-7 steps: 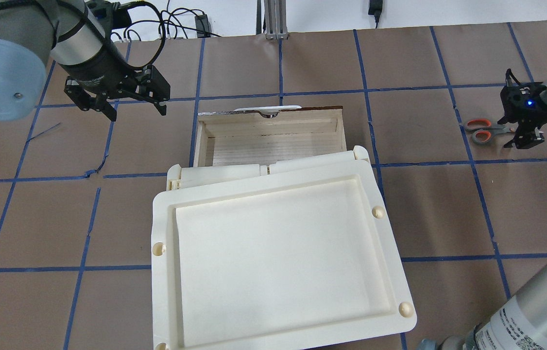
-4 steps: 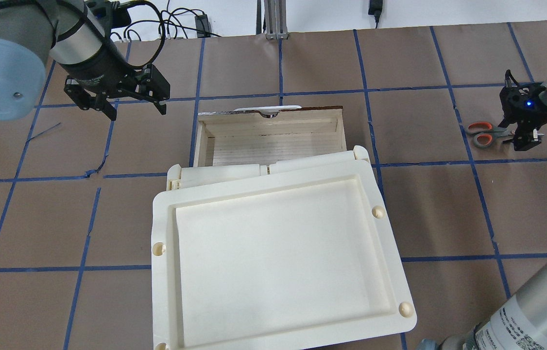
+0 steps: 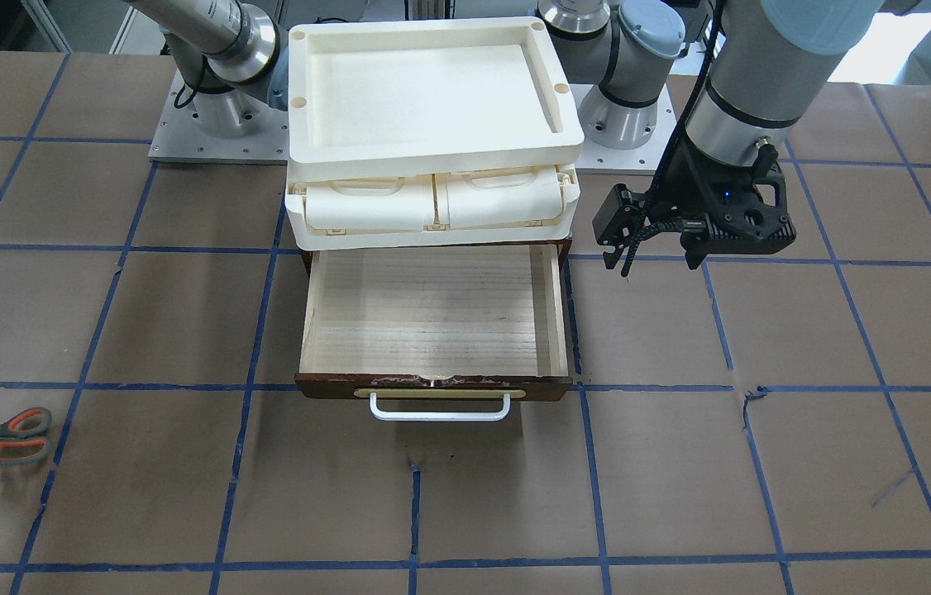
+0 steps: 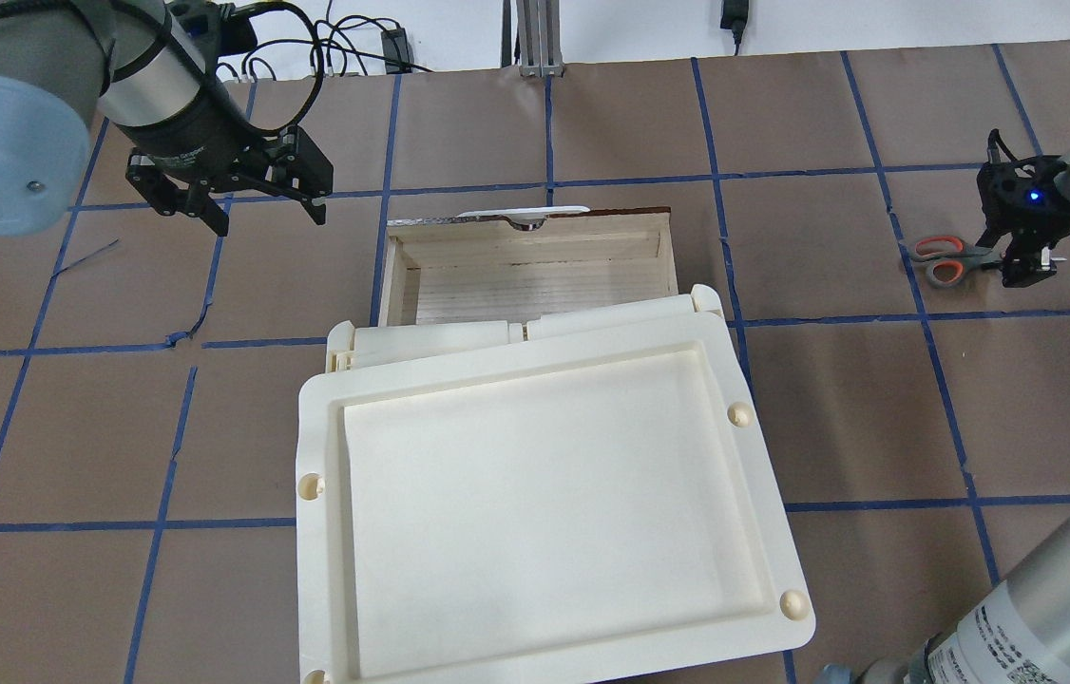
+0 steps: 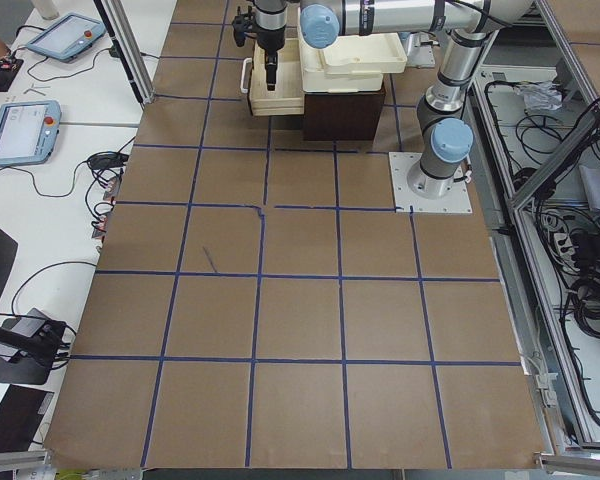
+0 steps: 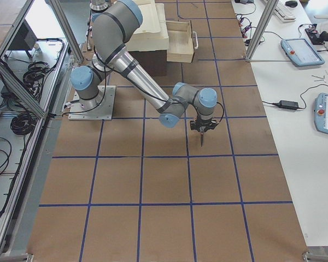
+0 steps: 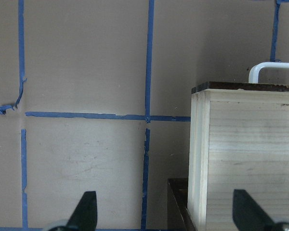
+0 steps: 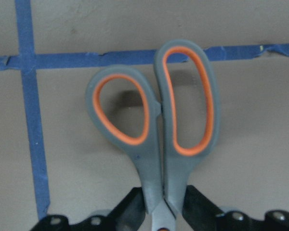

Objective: Put scissors in drawer and close it
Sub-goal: 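Lift the scissors with the right gripper and carry them over the drawer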

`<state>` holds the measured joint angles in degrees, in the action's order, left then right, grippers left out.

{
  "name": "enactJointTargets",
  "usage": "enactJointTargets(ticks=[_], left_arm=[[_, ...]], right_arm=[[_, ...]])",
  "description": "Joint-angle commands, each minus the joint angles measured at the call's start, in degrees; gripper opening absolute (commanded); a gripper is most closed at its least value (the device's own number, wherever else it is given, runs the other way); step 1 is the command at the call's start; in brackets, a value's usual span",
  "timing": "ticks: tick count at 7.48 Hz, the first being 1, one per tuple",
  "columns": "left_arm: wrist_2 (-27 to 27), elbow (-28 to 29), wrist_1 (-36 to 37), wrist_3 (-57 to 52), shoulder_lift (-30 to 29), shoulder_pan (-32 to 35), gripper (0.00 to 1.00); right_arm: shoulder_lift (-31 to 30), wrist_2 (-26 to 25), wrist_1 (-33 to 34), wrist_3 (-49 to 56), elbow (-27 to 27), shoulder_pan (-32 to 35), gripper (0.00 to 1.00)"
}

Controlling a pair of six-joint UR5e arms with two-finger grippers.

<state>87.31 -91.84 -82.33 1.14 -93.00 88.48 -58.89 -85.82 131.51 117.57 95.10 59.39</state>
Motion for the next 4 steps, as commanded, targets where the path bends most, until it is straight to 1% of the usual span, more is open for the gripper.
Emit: enactJointTargets(ticks=[1, 2, 4], left_arm=[[0.05, -0.01, -0.02, -1.22, -0.08, -0.07, 1.0], [0.14, -0.01, -0.02, -1.05, -0.08, -0.07, 1.0], [0.23, -0.01, -0.2, -1.05, -0.08, 0.11, 1.0]], right_arm=[[-4.72, -0.05, -1.77, -3.66, -0.79, 2.65, 0.03], [-8.39, -0.57, -5.61, -7.32, -1.75, 5.62, 0.01], [-14.64, -0.58, -18.51, -18.11, -6.3, 12.64, 0.0]])
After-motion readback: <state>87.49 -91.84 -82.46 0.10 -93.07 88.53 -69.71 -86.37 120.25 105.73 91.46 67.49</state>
